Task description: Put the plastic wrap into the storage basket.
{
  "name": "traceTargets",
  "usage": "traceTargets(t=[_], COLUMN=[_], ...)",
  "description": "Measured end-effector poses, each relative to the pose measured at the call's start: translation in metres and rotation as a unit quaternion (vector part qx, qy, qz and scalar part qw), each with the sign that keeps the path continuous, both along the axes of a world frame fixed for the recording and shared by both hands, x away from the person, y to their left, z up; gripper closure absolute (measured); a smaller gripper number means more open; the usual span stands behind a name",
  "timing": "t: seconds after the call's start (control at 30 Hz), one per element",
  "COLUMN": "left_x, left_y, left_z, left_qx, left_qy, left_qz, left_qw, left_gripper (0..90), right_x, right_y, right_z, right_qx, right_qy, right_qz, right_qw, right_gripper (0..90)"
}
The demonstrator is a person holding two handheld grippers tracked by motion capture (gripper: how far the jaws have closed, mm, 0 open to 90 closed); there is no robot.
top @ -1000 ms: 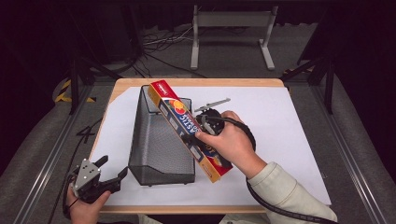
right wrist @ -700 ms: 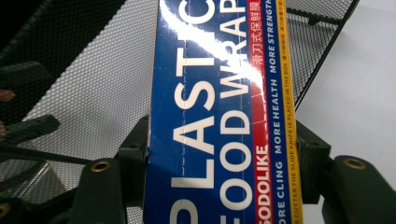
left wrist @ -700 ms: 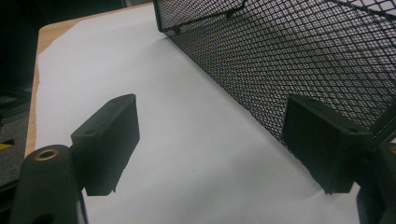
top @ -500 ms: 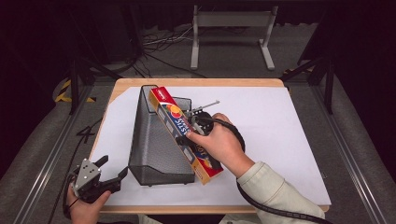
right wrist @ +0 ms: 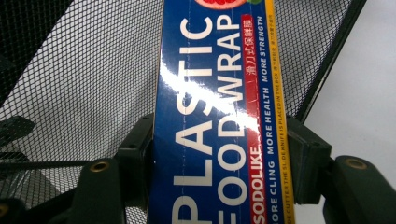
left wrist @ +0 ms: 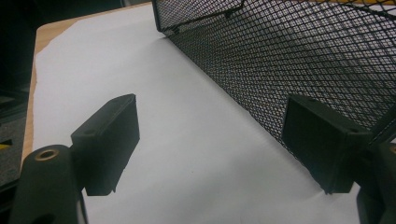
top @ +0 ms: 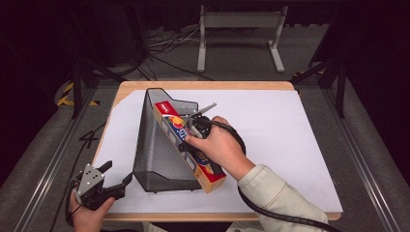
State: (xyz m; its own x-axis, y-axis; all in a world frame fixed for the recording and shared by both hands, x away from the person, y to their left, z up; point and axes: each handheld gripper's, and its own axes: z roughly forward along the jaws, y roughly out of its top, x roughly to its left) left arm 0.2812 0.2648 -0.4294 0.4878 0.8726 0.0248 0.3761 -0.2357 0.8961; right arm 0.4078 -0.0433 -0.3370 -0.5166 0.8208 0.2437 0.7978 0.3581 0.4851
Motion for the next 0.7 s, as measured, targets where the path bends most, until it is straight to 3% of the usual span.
traceTargets(t=[0.5, 0.53, 0.6, 0.7], left_x=[0.0, 0.0, 0.0, -0.002], left_y=[0.001, 0.001, 0.002, 0.002], left_z=[0.0, -0.001, -0.001, -0.001], left_qx=[-0.002, -0.003, -0.003, -0.003], left_qy=[0.001, 0.001, 0.002, 0.001], left_qz=[0.0, 0.001, 0.002, 0.003], left_qw=[1.0, 1.0, 1.0, 1.0], left_gripper=[19.9, 19.9, 19.9, 19.9], right_x=[0.011, 0.011, 0.01, 0.005], right_y=[0.013, 0.013, 0.014, 0.015], right_z=[-0.007, -0.006, 0.004, 0.013], right_qx=[-0.028, -0.027, 0.007, 0.005], right_qy=[0.013, 0.01, -0.003, -0.027], right_qz=[-0.02, -0.016, -0.011, 0.008], right_qw=[0.9993, 0.9995, 0.9999, 0.9996], right_gripper=[38.0, 34.9, 27.6, 23.8])
